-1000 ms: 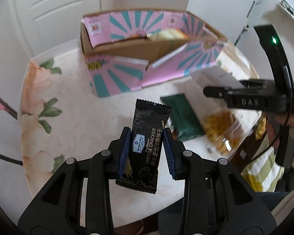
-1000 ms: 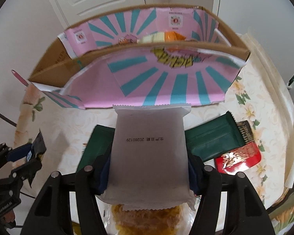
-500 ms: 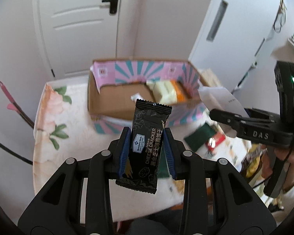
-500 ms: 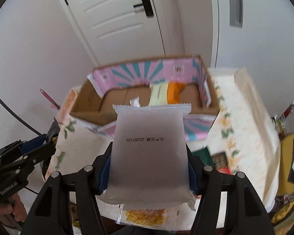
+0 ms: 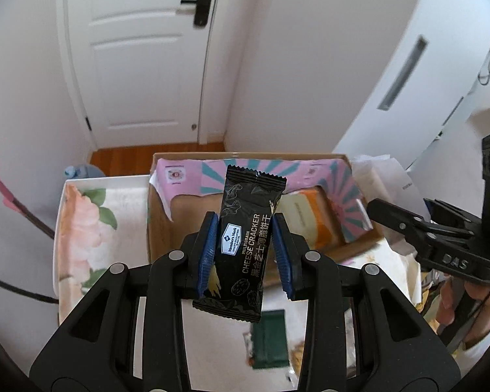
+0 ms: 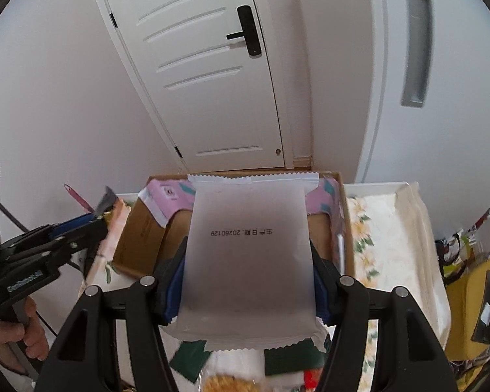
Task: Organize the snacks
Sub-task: 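Carry both packets into the cardboard box and open both grippers to release them, then withdraw both grippers from the box back over the table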
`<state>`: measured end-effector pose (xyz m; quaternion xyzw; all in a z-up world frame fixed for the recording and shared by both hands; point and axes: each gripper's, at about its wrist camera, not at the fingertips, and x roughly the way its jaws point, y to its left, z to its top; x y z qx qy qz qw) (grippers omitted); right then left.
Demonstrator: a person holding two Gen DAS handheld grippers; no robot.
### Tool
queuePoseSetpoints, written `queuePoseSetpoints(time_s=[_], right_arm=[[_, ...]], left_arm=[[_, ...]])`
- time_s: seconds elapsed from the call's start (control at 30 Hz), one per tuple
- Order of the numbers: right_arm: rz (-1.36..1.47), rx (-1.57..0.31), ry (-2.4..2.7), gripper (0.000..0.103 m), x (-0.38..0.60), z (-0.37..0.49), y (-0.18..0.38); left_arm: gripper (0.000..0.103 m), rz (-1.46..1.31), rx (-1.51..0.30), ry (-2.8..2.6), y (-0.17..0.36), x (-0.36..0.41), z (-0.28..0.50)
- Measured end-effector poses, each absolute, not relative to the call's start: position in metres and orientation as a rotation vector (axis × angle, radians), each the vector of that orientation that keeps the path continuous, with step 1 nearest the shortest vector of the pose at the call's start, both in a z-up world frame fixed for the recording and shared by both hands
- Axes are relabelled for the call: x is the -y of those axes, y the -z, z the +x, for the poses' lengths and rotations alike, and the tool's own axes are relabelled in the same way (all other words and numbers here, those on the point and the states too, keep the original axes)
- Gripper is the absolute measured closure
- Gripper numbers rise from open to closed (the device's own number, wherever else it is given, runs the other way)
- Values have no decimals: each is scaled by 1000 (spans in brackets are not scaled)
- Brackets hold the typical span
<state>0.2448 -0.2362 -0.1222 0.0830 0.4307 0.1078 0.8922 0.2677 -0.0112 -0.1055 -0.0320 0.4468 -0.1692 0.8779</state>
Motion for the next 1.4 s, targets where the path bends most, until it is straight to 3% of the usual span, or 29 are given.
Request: queuePoseSetpoints(time_s=[0.33, 0.4, 0.47, 0.5, 1.07, 1.13, 1.17, 1.2, 1.23, 1.4], right_arm=[[240, -979, -238, 45, 217, 299, 152], [258, -996, -234, 45, 217, 305, 158], [276, -1012, -232, 45, 217, 309, 164], [280, -1019, -230, 45, 216, 311, 166], [294, -1214, -290, 44, 176, 344, 225], [301, -1210, -288, 40, 172, 346, 227], [316, -1189, -287, 30, 173, 345, 226], [332, -1165, -292, 14, 174, 343, 223], [347, -1132, -295, 7, 176, 341, 218], [300, -1002, -265, 3, 188, 324, 184]], left_arm=[[72, -37, -1075, 365, 163, 18, 330], [57, -34, -1083, 378, 170, 18, 335], [4, -17, -1077, 360, 173, 15, 337], [0, -9, -1055, 344, 170, 12, 335], [0, 92, -929, 314, 133, -16, 297], [0, 102, -924, 312, 132, -17, 295], [0, 105, -922, 311, 132, -18, 293], [0, 109, -917, 308, 131, -20, 292], [0, 111, -911, 305, 130, -22, 290], [0, 95, -883, 304, 122, -27, 280]])
